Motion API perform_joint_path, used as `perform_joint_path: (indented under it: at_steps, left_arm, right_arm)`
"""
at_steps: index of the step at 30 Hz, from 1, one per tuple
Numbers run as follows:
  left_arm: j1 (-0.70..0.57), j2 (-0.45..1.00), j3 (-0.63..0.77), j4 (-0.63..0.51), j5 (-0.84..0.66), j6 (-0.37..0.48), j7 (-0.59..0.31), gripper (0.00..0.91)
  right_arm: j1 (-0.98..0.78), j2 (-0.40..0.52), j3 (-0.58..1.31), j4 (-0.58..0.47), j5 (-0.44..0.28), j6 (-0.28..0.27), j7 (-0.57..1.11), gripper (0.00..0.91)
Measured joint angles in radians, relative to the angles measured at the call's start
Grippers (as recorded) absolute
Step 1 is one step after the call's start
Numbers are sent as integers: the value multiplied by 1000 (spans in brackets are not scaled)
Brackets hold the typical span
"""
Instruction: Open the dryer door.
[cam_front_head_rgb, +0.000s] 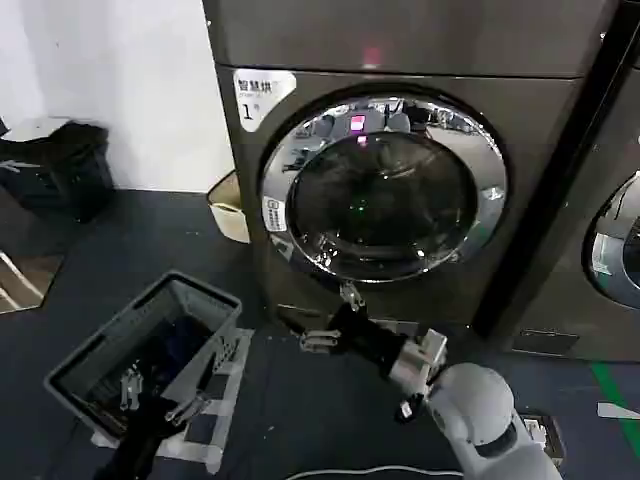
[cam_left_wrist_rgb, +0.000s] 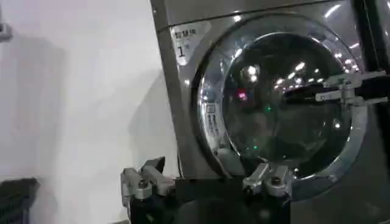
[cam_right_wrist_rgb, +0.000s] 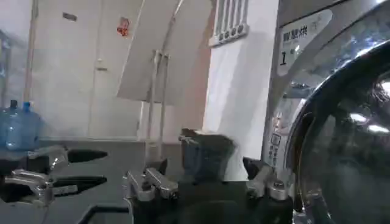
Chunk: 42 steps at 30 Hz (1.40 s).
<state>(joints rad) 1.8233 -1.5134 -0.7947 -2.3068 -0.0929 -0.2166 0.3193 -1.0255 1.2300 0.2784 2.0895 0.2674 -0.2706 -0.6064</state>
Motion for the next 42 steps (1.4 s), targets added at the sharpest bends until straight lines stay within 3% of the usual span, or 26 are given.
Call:
perform_joint_path:
  at_steps: [13,23,27,42]
  left_arm:
    - [7,4,17,-2,50,23,-12,907]
    - [12,1,17,0,56,41,-9,907]
    - [9,-2,17,0,26,87,2,907]
    - [14,-10,15,-15,-3,120,-2,907]
  right_arm:
    - [156,-52,35,-206,1,78,-63,907]
    - [299,3,-23,-428,-52,131,-66,907]
    - [364,30,-52,-498,-63,139,-59,907]
    - [530,125,-147,-688,-82,152,-18,907]
